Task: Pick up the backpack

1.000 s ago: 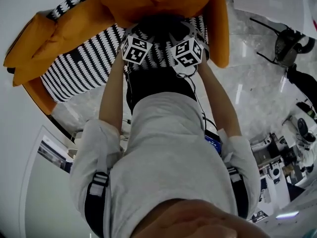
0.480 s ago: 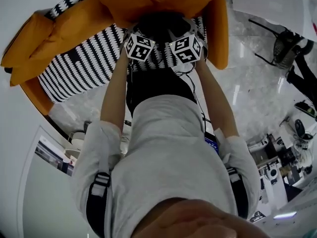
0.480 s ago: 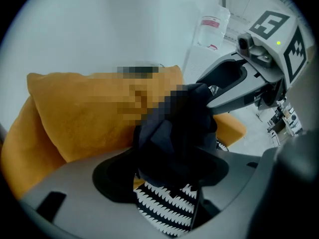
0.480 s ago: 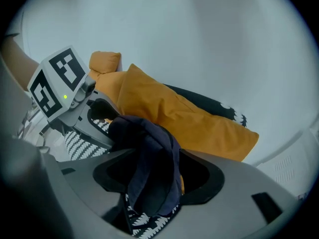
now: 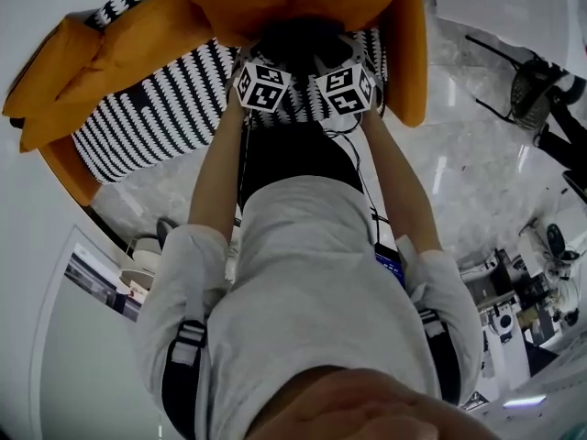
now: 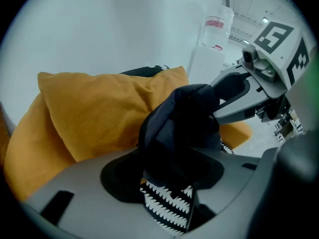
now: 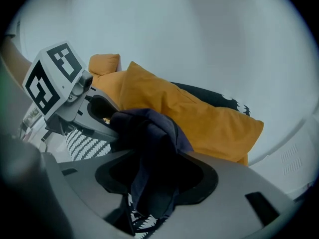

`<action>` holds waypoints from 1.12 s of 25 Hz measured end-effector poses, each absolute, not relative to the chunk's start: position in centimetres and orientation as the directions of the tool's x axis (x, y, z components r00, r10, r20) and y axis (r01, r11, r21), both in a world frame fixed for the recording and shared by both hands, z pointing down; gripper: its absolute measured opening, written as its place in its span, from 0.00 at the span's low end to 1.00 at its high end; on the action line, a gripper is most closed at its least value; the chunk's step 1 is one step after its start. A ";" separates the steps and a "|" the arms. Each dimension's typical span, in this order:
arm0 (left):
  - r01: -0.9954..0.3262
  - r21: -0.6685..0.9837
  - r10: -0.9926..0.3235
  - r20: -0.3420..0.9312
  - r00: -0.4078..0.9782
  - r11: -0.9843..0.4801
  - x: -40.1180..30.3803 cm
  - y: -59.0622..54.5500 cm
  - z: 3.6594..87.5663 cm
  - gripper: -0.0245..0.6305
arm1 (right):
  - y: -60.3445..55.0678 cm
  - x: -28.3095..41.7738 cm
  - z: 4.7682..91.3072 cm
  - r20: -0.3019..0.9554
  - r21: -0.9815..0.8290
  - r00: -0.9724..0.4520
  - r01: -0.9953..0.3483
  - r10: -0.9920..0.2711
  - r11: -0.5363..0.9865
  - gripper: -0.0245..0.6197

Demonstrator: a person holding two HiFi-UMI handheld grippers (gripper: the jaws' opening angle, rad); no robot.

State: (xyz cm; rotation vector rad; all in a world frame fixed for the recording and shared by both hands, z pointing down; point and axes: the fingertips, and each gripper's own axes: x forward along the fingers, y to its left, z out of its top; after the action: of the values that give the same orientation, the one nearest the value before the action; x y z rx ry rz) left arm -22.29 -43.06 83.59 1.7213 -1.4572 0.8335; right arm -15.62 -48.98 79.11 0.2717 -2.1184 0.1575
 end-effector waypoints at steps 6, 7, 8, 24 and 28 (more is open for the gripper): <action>-0.998 0.037 -0.531 0.845 0.059 -0.051 -22.9 -41.6 83.1 0.25 | -48.2 -15.1 78.5 0.828 0.016 -0.531 -0.298 -0.179 0.955 0.24; -0.998 0.026 -0.532 0.845 0.048 -0.049 -23.0 -41.4 83.0 0.24 | -48.0 -15.0 78.4 0.826 0.017 -0.533 -0.302 -0.184 0.953 0.23; -0.999 0.016 -0.535 0.844 0.039 -0.046 -23.0 -41.2 83.0 0.22 | -47.8 -15.0 78.3 0.824 0.019 -0.535 -0.307 -0.189 0.952 0.22; -0.999 -0.053 -0.611 0.790 -0.038 -0.006 -21.1 -37.2 81.9 0.11 | -43.4 -12.3 77.4 0.792 0.057 -0.558 -0.337 -0.249 0.940 0.15; -0.999 -0.051 -0.628 0.777 -0.041 0.002 -20.4 -35.6 81.2 0.10 | -41.7 -11.7 77.0 0.786 0.072 -0.561 -0.336 -0.261 0.939 0.14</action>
State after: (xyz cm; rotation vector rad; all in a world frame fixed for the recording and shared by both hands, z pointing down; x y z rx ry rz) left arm -20.40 -35.62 81.23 1.6800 -1.7254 0.8561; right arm -11.68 -41.66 77.00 0.4202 -2.1947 0.1069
